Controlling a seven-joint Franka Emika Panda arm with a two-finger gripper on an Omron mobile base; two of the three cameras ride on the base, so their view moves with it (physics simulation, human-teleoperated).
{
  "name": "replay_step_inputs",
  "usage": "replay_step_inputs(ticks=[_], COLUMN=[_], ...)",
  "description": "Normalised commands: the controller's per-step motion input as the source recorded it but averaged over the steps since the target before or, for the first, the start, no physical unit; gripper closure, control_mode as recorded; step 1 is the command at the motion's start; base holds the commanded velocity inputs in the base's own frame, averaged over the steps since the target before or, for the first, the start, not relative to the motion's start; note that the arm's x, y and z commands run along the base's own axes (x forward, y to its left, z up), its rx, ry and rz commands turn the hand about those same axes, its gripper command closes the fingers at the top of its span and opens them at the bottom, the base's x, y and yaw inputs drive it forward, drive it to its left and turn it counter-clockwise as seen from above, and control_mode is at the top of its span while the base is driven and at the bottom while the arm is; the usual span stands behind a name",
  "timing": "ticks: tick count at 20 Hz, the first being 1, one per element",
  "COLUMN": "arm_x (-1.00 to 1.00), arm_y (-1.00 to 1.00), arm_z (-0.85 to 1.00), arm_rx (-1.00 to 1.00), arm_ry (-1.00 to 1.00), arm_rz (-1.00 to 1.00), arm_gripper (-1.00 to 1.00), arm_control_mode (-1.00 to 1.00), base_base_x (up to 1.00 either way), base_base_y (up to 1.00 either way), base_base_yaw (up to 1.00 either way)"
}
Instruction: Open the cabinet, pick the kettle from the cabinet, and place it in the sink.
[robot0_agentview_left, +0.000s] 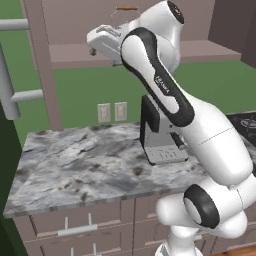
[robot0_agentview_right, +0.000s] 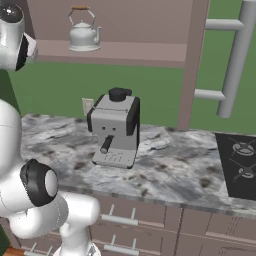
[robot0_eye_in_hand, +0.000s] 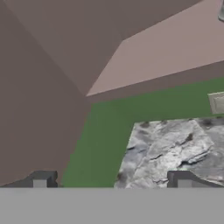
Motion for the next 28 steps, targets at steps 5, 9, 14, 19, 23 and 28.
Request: replay_step_inputs(ticks=[5, 9, 14, 19, 23, 28], arm_x=[0.09, 0.16, 0.22, 0.24, 0.23, 0.26], arm_y=[-0.37, -0.37, -0.36, -0.34, -0.29, -0.22], arm_z=[0.05, 0.11, 0.12, 0.17, 0.17, 0.08], arm_rx=[-0.13, -0.13, -0.11, -0.10, -0.12, -0.12], arm_ry=[-0.01, 0.00, 0.00, -0.02, -0.07, -0.15], arm_rz=[-0.36, -0.27, -0.21, -0.14, -0.05, 0.00], arm_gripper=[-1.00, -1.00, -1.00, -1.00, -1.00, -1.00], arm_control_mode=[-1.00, -1.00, -1.00, -1.00, -1.00, -1.00], base_base_x=[0.00, 0.00, 0.00, 0.00, 0.00, 0.00], base_base_y=[0.00, 0.00, 0.00, 0.00, 0.00, 0.00], base_base_yaw=[0.00, 0.00, 0.00, 0.00, 0.00, 0.00])
